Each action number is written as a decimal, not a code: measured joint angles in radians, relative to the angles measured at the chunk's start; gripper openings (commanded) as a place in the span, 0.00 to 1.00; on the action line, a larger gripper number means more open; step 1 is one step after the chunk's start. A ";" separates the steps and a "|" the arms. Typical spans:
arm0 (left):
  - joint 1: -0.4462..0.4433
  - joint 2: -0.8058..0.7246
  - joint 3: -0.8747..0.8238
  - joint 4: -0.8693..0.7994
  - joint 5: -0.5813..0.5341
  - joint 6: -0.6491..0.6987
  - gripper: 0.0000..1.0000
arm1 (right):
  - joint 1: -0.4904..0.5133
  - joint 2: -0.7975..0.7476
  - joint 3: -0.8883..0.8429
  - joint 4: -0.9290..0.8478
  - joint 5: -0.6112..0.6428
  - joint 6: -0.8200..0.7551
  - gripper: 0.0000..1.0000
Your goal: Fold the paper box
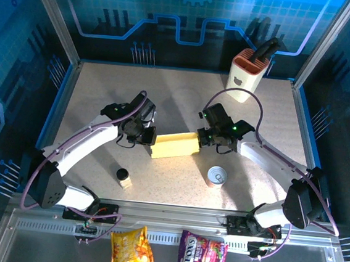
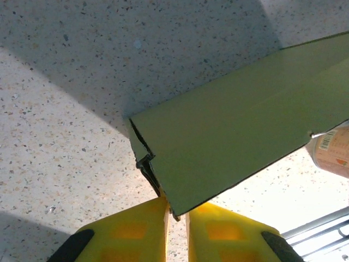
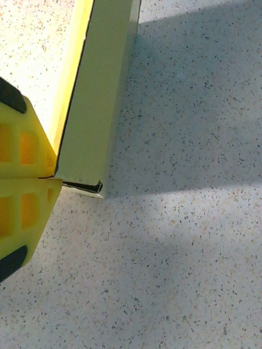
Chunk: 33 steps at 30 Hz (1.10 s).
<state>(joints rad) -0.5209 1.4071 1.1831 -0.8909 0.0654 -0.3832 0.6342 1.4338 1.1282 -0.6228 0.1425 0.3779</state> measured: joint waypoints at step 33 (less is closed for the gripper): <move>-0.037 -0.127 -0.060 0.134 0.013 0.730 0.64 | 0.001 0.006 0.000 0.006 0.000 0.000 0.00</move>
<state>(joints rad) -0.5579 1.2800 1.1233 -0.7574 0.0788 0.3466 0.6350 1.4403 1.1282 -0.6167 0.1429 0.3779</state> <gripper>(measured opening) 0.639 0.065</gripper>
